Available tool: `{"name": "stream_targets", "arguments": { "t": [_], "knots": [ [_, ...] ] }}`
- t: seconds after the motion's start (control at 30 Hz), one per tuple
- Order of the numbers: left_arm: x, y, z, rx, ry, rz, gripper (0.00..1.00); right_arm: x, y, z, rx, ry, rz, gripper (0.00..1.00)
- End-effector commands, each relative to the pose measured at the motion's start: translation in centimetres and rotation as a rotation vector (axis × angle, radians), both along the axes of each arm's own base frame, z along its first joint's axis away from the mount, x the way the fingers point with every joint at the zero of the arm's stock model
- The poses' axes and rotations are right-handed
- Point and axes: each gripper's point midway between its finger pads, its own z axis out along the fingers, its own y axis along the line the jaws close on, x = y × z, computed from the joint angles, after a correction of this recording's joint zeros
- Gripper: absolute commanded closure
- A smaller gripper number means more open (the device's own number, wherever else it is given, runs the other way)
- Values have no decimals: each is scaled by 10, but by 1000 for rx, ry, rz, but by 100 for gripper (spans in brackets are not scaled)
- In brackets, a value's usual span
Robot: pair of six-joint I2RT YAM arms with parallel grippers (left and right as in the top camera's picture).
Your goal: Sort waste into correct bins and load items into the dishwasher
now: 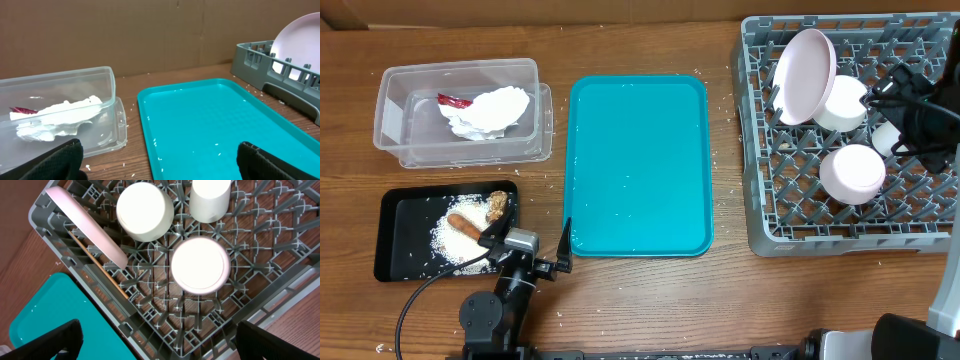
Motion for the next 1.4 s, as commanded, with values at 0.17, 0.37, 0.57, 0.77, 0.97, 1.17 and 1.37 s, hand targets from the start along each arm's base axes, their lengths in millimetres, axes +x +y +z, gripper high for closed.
{"name": "stream_targets", "arguments": {
  "t": [0.17, 0.37, 0.57, 0.77, 0.97, 1.17, 1.37],
  "knots": [
    [-1, -1, 1, -2, -8, -5, 0, 1, -2, 3, -11, -11, -5, 0],
    [-1, -1, 1, -2, -8, -5, 0, 0, -2, 5, -13, -14, -5, 0],
    [-1, -1, 1, -2, -8, -5, 0, -7, 0, 17, -18, -52, -4, 0],
    [-1, -1, 1, -2, -8, -5, 0, -16, 12, 54, -49, -197, 25, 0],
    [-1, -1, 1, -2, -8, -5, 0, -28, 34, 86, -70, -353, 88, 0],
    [-1, -1, 1, -2, -8, -5, 0, -46, 58, 84, -74, -495, 160, 0],
    [-1, -1, 1, -2, -8, -5, 0, -66, 78, 50, -70, -637, 224, 0]
  ]
}}
